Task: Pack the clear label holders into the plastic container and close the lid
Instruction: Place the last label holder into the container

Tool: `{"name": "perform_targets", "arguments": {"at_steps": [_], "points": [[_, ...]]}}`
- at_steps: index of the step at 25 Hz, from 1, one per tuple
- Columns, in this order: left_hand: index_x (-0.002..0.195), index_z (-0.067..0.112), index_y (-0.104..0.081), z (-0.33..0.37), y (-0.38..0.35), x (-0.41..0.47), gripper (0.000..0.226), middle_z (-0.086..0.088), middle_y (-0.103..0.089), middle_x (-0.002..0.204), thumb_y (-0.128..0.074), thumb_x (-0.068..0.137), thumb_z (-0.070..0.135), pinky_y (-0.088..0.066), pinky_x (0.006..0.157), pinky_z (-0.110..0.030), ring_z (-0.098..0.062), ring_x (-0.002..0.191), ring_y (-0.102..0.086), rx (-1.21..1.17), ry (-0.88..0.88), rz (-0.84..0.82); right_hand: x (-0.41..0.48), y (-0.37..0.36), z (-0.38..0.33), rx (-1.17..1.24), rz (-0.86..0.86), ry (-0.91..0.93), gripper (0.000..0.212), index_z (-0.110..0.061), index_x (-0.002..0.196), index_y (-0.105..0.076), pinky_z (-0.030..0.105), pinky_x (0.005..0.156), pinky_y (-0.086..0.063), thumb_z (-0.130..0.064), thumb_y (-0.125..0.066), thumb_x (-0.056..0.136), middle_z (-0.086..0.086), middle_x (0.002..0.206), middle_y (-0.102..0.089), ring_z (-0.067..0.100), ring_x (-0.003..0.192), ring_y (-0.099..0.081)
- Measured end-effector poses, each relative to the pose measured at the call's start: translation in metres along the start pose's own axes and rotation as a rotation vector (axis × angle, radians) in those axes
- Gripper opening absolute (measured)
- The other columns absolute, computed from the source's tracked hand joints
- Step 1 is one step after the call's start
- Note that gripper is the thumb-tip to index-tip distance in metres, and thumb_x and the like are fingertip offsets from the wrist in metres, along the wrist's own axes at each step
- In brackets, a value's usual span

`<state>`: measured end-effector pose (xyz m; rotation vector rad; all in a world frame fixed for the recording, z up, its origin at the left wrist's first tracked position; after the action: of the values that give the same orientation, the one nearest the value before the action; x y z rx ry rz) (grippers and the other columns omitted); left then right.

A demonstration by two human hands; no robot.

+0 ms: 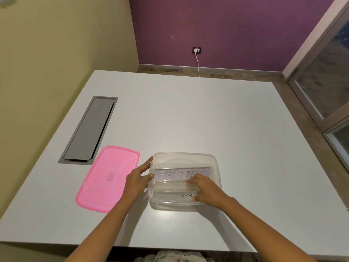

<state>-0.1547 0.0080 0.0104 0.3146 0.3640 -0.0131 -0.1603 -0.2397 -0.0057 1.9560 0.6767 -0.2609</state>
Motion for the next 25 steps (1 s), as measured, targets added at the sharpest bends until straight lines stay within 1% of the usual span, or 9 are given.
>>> {"name": "perform_targets", "arguments": {"at_steps": [2,5,7,11,13,16,21,23,25], "points": [[0.134,0.034,-0.049,0.0,0.0,-0.001,0.058,0.009,-0.055,0.136,-0.059,0.086,0.004,-0.057,0.07,-0.022,-0.008,0.087,-0.067,0.011,-0.008,0.005,0.001,-0.002,-0.002,-0.047,0.018,-0.021,0.064,-0.014,0.136,-0.049,0.032,0.099,-0.043,-0.01,-0.074,0.077,0.005,0.131,-0.05,0.022,0.124,-0.046],[0.134,0.033,-0.049,0.001,0.0,-0.001,0.058,0.009,-0.056,0.135,-0.059,0.085,0.004,-0.056,0.062,-0.013,-0.002,0.081,-0.066,0.016,-0.021,0.015,0.001,-0.005,-0.006,-0.149,0.092,-0.048,0.062,-0.019,0.133,-0.052,0.035,0.088,-0.049,-0.009,-0.073,0.076,0.004,0.128,-0.052,0.023,0.119,-0.046],[0.134,0.032,-0.049,0.0,-0.001,-0.001,0.057,0.008,-0.055,0.135,-0.059,0.086,0.003,-0.055,0.06,-0.011,-0.004,0.084,-0.065,0.012,-0.027,0.024,0.0,-0.006,-0.008,-0.202,0.121,-0.045,0.06,-0.023,0.131,-0.053,0.034,0.083,-0.048,-0.012,-0.073,0.076,0.001,0.127,-0.052,0.023,0.115,-0.047],[0.135,0.03,-0.049,-0.002,-0.002,-0.001,0.056,0.005,-0.055,0.136,-0.059,0.086,0.004,-0.055,0.061,-0.012,-0.013,0.097,-0.066,0.016,-0.034,0.04,0.001,-0.004,-0.009,-0.24,0.14,-0.083,0.058,-0.031,0.125,-0.056,0.034,0.081,-0.045,-0.022,-0.078,0.072,-0.003,0.124,-0.056,0.022,0.113,-0.051],[0.135,0.03,-0.049,-0.002,-0.002,0.0,0.057,0.004,-0.056,0.136,-0.059,0.086,0.004,-0.057,0.067,-0.017,-0.014,0.094,-0.066,0.023,-0.04,0.044,0.003,-0.003,-0.01,-0.203,0.159,-0.145,0.059,-0.033,0.118,-0.058,0.032,0.078,-0.042,-0.026,-0.083,0.066,-0.006,0.119,-0.058,0.021,0.11,-0.053],[0.136,0.031,-0.048,-0.003,-0.003,0.0,0.057,0.003,-0.056,0.136,-0.06,0.087,0.005,-0.058,0.081,-0.033,-0.019,0.096,-0.067,0.049,-0.044,0.055,0.007,-0.005,-0.013,-0.191,0.159,-0.186,0.06,-0.032,0.113,-0.058,0.033,0.08,-0.042,-0.023,-0.087,0.061,-0.005,0.115,-0.058,0.02,0.108,-0.053],[0.14,0.025,-0.043,-0.009,-0.003,0.0,0.052,-0.002,-0.061,0.127,-0.055,0.092,0.009,-0.056,0.085,-0.036,-0.02,0.098,-0.065,0.054,-0.043,0.046,0.002,-0.003,-0.014,-0.154,0.163,-0.157,0.061,-0.032,0.117,-0.053,0.032,0.081,-0.044,-0.033,-0.084,0.064,-0.007,0.117,-0.056,0.017,0.11,-0.052],[0.138,0.019,-0.045,-0.017,0.0,-0.004,0.042,-0.003,-0.066,0.112,-0.05,0.096,0.015,-0.055,0.076,-0.022,-0.013,0.089,-0.066,0.05,-0.024,0.085,-0.006,0.002,-0.014,-0.022,0.205,-0.134,0.059,-0.033,0.117,-0.053,0.028,0.075,-0.042,-0.041,-0.081,0.065,-0.012,0.114,-0.056,0.011,0.107,-0.053],[0.129,0.014,-0.054,-0.029,0.008,-0.012,0.033,0.0,-0.066,0.102,-0.049,0.096,0.016,-0.049,0.065,-0.006,-0.001,0.08,-0.063,0.142,-0.04,0.149,-0.015,0.005,-0.019,0.019,0.29,-0.047,0.047,-0.034,0.115,-0.055,0.024,0.072,-0.039,-0.045,-0.074,0.073,-0.015,0.111,-0.058,0.007,0.103,-0.054]]}}
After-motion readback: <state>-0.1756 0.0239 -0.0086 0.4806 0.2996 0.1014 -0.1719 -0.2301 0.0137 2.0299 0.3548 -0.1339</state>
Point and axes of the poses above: each hand's wrist, its own x-axis towards the middle knuckle, its own y-axis out of the back of the hand, z = x × y, the point moved 1 cm from there along x, towards the middle knuckle
